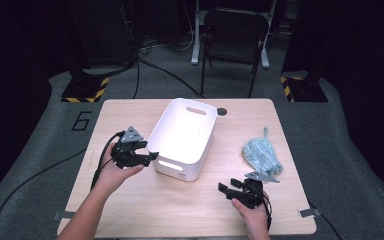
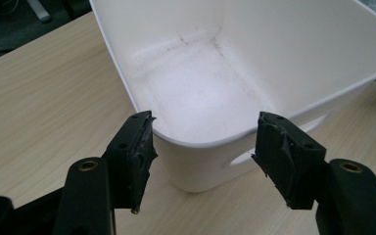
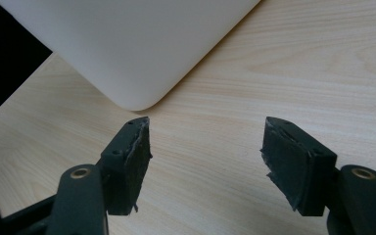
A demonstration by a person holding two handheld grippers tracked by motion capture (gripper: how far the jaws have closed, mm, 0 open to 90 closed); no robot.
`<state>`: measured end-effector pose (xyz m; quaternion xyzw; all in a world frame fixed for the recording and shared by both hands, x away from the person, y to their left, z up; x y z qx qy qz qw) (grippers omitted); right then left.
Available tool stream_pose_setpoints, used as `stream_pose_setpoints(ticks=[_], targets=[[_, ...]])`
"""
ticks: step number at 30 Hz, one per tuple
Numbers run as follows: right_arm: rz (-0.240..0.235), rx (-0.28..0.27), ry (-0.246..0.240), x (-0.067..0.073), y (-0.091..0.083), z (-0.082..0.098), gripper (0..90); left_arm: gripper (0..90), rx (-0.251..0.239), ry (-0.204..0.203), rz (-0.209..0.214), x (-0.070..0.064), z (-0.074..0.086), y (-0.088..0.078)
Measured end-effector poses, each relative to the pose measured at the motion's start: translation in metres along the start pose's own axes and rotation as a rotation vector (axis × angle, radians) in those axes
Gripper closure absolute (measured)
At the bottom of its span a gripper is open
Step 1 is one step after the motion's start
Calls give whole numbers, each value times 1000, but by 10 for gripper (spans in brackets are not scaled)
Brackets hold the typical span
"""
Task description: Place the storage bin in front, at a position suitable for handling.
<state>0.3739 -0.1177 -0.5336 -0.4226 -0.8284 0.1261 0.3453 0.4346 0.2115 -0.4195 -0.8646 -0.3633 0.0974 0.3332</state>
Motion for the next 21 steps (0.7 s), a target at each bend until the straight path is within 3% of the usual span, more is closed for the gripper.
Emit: stream_pose_setpoints(ticks=[6,8,12,15,21], targets=[[0,2,-11,1,0,0,346,438,-42,-13,17,-5,2,0],[-1,-4,-11,0,0,0,346,446,-56,-1,40,-5,1,-2],[-2,-6,-11,0,1,0,346,468,-90,29,43,-7,-2,-5],[-2,-1,-13,0,1,0,346,534,-86,43,60,-9,-3,-5],[1,4,1,-1,1,1,346,541,-59,89,79,-16,-6,4]])
Point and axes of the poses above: each handheld gripper's, and its own axes: y roughly forward along the jaws, z roughly out of its underside, x roughly to its left, the point moved 5 cm from there along y, roughly forward along the jaws, and after that the axes turned 3 degrees about y, right-handed, at the moved point
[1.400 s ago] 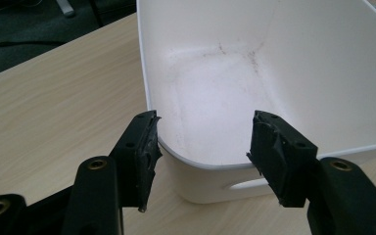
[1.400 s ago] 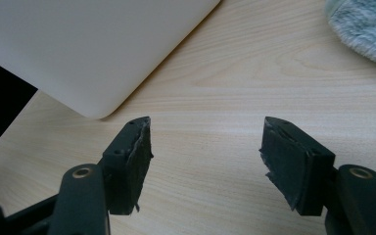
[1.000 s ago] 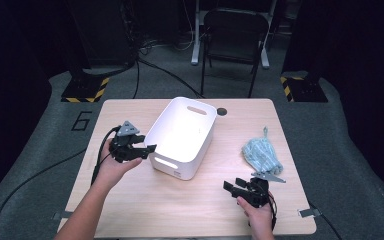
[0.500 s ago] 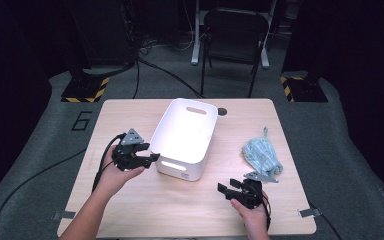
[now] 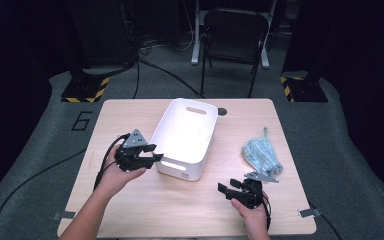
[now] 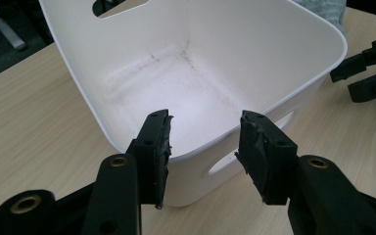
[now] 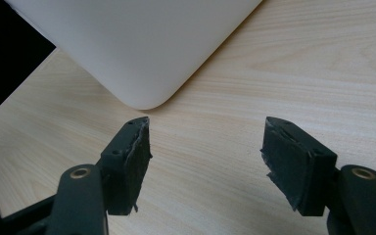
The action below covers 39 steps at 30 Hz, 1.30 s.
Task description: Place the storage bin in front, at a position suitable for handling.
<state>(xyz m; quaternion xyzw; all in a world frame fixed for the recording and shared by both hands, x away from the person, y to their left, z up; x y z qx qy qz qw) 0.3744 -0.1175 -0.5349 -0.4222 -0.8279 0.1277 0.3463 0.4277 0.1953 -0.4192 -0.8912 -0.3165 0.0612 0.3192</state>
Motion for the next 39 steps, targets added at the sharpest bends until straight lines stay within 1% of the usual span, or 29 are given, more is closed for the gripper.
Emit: stream_pose_setpoints(ticks=[1,2,3,6,7,9,10,11,12,14,17,18,19,22,23,24,25,26,28,29,30,31,32,33,34,36,37,38,39], targets=[[-2,-1,2,0,0,0,346,538,0,7,28,1,0,4],[-2,-1,2,0,0,0,346,532,0,7,28,1,0,4],[-4,-4,0,0,0,0,346,532,-2,0,44,2,0,5],[-5,-2,7,-1,0,0,346,540,-2,1,48,2,0,5],[-4,0,11,-1,0,0,346,552,-8,2,51,1,0,5],[-6,0,9,-1,0,0,346,571,-5,9,62,0,0,5],[-6,-1,8,-1,0,0,347,582,-6,14,53,-1,0,4],[-5,1,13,0,0,0,346,589,-6,14,53,-1,0,4],[-5,1,13,0,0,0,346,596,-1,24,58,-1,0,4],[-6,0,12,0,0,0,346,601,-6,29,53,-3,0,4],[-7,1,23,-1,0,1,346,626,-7,37,66,-8,0,4],[-7,1,23,-1,0,1,346,630,-7,37,66,-8,0,4],[-7,0,30,-2,0,1,346,637,-4,26,73,-12,0,3],[-5,-4,33,-2,0,0,346,655,-7,26,72,-14,0,4],[-6,-2,31,-3,0,0,346,660,-13,16,78,-18,-1,4],[-6,-2,31,-3,0,0,346,665,-13,16,78,-18,-1,4],[-8,-5,32,-3,0,0,346,672,-4,24,81,-19,-1,4],[-7,-4,34,-3,0,0,346,676,-14,13,81,-22,-1,4],[-8,-1,31,-3,0,1,347,687,-15,19,84,-23,-1,4],[-8,-5,32,-3,0,0,347,692,-22,12,89,-27,-1,5],[-8,-5,32,-3,0,0,347,698,-22,12,89,-27,-1,5],[-8,-1,37,-3,-1,1,347,704,-21,30,94,-29,-1,5],[-8,-1,37,-3,-1,1,347,710,-21,30,94,-29,-1,5],[-8,0,32,-3,-1,1,347,716,-20,26,105,-33,-1,5],[-7,3,39,-3,-1,1,347,721,-26,32,104,-34,-1,5],[-9,-3,38,-3,-1,1,346,730,-27,35,106,-35,-1,5],[-11,-4,39,-4,-1,1,347,730,-43,27,103,-37,-1,6],[-11,-5,41,-4,-1,1,347,734,-43,28,110,-37,-1,6],[-7,-2,43,-4,-1,1,346,736,-57,31,101,-37,0,7]])
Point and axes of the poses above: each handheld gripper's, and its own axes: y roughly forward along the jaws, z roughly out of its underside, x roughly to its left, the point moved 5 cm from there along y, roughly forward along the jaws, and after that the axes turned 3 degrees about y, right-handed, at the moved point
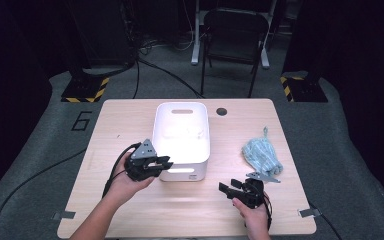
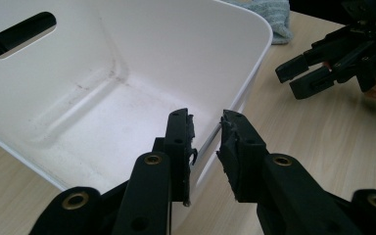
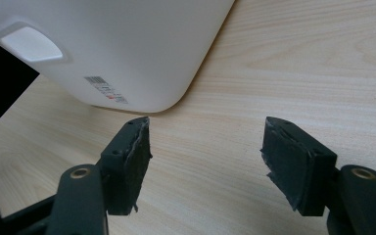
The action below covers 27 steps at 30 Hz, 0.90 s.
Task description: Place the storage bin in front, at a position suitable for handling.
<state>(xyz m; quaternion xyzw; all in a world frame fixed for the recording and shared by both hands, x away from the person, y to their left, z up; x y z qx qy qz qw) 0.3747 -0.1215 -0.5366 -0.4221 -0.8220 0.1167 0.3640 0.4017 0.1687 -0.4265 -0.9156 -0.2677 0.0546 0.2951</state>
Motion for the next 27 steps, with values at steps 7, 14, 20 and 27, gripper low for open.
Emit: stream_pose_setpoints(ticks=[7,14,20,27], targets=[[-3,-5,9,-1,0,1,347,763,-9,-8,13,-5,0,1],[-4,-4,12,-1,0,1,347,798,-3,-11,30,-15,-3,3],[-3,-1,13,-1,0,1,347,812,-4,-23,27,-19,-4,4],[-2,-1,15,0,0,1,347,843,-3,-11,30,-30,-6,5]])
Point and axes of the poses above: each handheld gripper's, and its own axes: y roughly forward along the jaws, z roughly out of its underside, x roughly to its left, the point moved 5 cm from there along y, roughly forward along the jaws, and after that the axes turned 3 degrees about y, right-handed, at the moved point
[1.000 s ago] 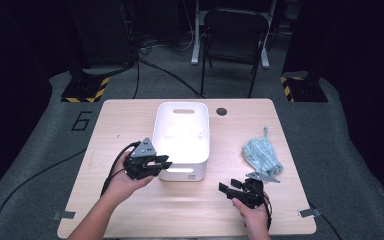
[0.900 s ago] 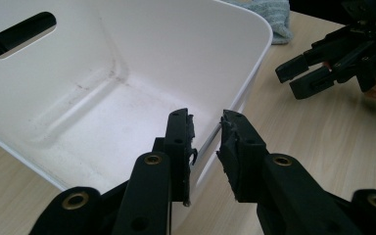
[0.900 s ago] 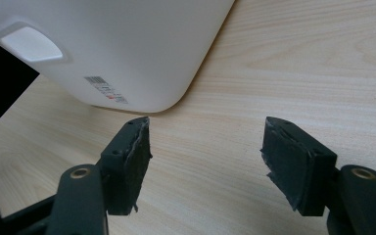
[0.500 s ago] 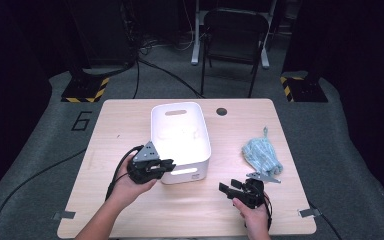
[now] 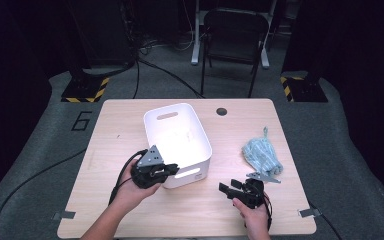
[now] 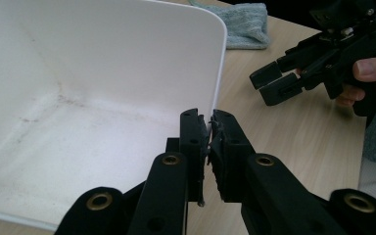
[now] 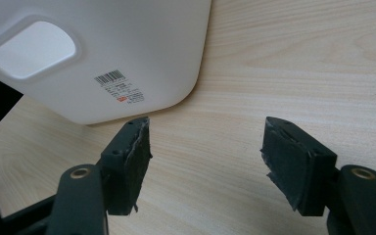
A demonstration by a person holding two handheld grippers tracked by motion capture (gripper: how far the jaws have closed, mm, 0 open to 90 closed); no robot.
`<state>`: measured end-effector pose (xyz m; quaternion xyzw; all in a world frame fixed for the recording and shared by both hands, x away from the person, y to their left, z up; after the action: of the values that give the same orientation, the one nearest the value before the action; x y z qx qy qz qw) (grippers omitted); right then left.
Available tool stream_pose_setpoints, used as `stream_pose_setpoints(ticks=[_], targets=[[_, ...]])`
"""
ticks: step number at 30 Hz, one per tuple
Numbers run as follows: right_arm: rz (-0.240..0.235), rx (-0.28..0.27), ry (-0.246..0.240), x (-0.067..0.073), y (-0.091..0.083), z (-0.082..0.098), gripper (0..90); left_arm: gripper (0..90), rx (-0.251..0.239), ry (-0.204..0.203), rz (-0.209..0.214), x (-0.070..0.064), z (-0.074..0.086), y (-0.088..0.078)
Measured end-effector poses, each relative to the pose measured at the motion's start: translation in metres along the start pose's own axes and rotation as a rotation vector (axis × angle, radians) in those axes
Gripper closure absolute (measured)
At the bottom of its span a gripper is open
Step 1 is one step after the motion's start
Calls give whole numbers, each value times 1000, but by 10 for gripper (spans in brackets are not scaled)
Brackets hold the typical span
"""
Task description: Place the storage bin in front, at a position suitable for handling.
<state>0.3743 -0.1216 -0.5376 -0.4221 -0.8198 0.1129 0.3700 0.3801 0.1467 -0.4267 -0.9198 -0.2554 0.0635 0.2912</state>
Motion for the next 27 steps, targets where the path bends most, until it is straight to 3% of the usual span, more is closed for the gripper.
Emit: stream_pose_setpoints(ticks=[16,23,27], targets=[[-5,-2,1,0,0,0,347,873,2,-39,-4,-25,-6,7],[-7,-5,1,0,0,0,347,870,-3,-47,-6,-26,-5,7],[-6,-2,0,0,-1,-1,347,828,37,-45,1,-24,-1,8]])
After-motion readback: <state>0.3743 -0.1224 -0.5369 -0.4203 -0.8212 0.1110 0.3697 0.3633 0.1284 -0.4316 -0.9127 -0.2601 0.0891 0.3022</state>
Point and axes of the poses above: each handheld gripper's, and its own axes: y roughly forward along the jaws, z roughly out of its underside, x roughly to its left, the point moved 5 cm from there along y, roughly forward along the jaws, and after that the axes turned 3 degrees about y, right-handed, at the moved point
